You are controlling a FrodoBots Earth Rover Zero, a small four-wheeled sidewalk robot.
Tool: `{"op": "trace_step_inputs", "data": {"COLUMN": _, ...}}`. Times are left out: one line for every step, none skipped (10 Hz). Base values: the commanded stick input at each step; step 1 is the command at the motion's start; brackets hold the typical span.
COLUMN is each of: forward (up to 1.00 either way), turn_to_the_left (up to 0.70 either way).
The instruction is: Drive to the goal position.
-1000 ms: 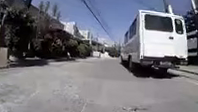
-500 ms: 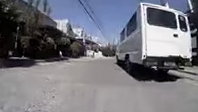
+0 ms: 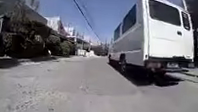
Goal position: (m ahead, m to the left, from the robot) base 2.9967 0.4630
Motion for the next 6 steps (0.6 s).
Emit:
{"op": "trace_step_inputs", "data": {"forward": 1.00, "turn_to_the_left": 0.00}}
{"op": "trace_step_inputs", "data": {"forward": 1.00, "turn_to_the_left": 0.00}}
{"op": "trace_step_inputs", "data": {"forward": 1.00, "turn_to_the_left": 0.00}}
{"op": "trace_step_inputs", "data": {"forward": 1.00, "turn_to_the_left": 0.00}}
{"op": "trace_step_inputs", "data": {"forward": 1.00, "turn_to_the_left": 0.00}}
{"op": "trace_step_inputs", "data": {"forward": 1.00, "turn_to_the_left": 0.00}}
